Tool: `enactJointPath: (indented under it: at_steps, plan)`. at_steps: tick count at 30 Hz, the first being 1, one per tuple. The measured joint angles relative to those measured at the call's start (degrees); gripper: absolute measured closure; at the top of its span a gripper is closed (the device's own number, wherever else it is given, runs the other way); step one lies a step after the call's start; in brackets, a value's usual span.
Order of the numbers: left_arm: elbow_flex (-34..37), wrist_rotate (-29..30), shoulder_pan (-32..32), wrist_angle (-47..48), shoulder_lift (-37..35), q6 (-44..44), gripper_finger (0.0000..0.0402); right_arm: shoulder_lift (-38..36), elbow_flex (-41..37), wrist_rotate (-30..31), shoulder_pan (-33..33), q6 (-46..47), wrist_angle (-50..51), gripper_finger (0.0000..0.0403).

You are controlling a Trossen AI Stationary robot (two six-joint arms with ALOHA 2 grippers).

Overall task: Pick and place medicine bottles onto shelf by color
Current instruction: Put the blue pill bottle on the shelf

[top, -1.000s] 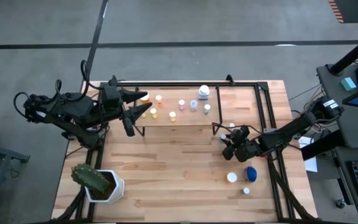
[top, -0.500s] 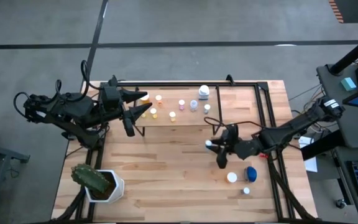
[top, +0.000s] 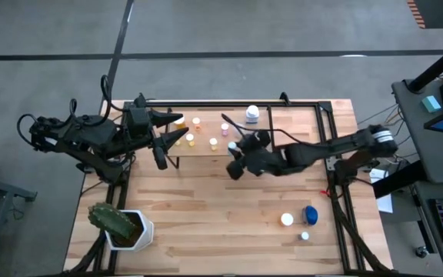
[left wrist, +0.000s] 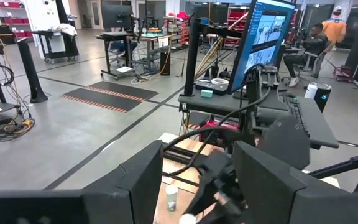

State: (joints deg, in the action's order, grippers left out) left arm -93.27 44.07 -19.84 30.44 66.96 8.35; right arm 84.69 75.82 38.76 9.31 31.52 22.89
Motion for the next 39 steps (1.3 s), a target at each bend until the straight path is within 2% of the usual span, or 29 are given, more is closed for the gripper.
enactJointPath:
  at_steps: [6, 21, 31, 39]
  plan:
    - [0.0, 0.0, -0.01, 0.06, 0.0, -0.29, 0.0222, 4.63, 4.85, -1.21, -3.44, 5.33, 9.69, 0.0298]
    - [0.04, -0.01, 0.0, 0.04, 0.0, -1.74, 0.0222, 5.0, 2.64, -1.69, -3.73, 7.73, 8.08, 0.0298]
    - [0.04, -0.02, 0.0, 0.0, -0.01, -2.79, 0.0222, 6.92, 2.64, -1.07, -3.71, 13.31, 7.25, 0.0298]
    - [0.04, -0.02, 0.0, 0.02, -0.13, -3.03, 0.0222, 7.17, 2.64, 0.5, -3.71, 13.44, 6.6, 0.0266]
